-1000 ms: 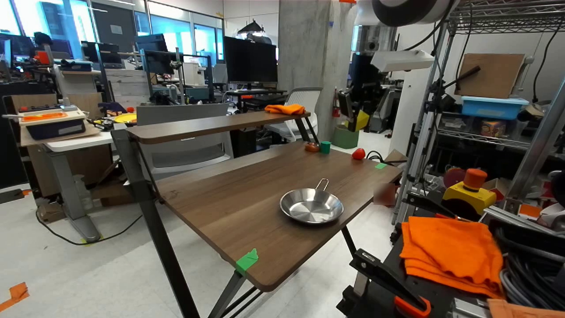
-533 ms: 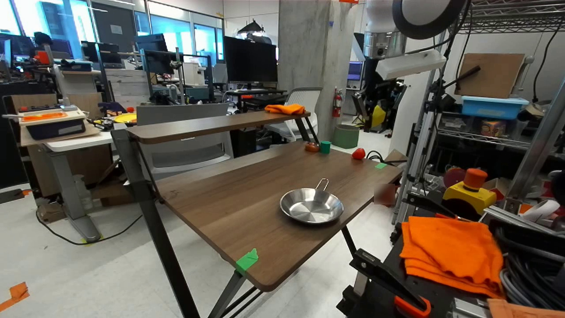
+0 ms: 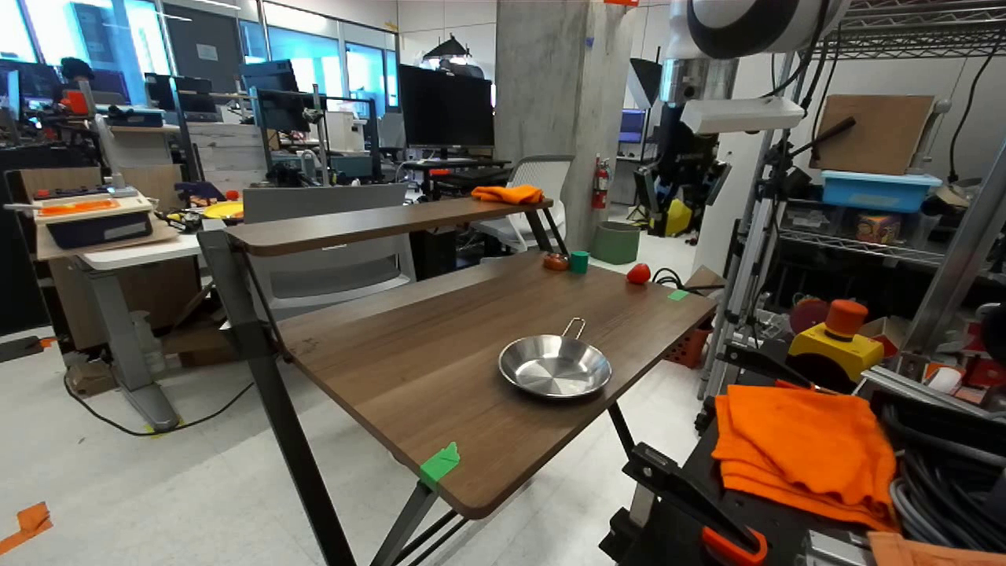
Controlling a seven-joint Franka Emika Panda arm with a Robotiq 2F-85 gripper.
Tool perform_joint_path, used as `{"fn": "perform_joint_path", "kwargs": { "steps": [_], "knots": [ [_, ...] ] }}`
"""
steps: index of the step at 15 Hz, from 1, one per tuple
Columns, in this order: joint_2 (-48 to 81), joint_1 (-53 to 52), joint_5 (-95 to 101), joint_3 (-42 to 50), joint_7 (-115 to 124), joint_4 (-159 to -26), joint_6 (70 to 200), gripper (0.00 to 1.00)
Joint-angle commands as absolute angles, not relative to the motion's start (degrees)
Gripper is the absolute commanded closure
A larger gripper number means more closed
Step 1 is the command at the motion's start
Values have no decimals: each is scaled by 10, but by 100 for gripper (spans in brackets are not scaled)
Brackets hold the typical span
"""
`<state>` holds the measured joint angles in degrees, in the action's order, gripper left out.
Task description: Put the yellow block on the silver pan then remove it from the pan
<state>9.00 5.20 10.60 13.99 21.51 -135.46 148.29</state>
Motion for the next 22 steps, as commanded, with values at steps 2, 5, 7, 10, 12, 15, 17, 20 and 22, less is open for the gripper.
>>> {"fn": "perform_joint_path", "kwargs": {
  "steps": [2,5,7,10,12,15,17,20,22],
  "knots": [
    [95,65,77,134,194,-1331,1426,83],
    [107,62,104,142,228,-1300,1395,83],
    [115,61,114,144,240,-1274,1378,83],
    [139,61,124,145,250,-1225,1344,83],
    [160,65,117,145,239,-1196,1329,83],
    [187,73,96,141,217,-1170,1326,83],
    [195,85,72,131,166,-1176,1369,83],
    [207,97,51,122,106,-1188,1416,83],
    [213,105,37,116,71,-1196,1442,83]
  ]
}}
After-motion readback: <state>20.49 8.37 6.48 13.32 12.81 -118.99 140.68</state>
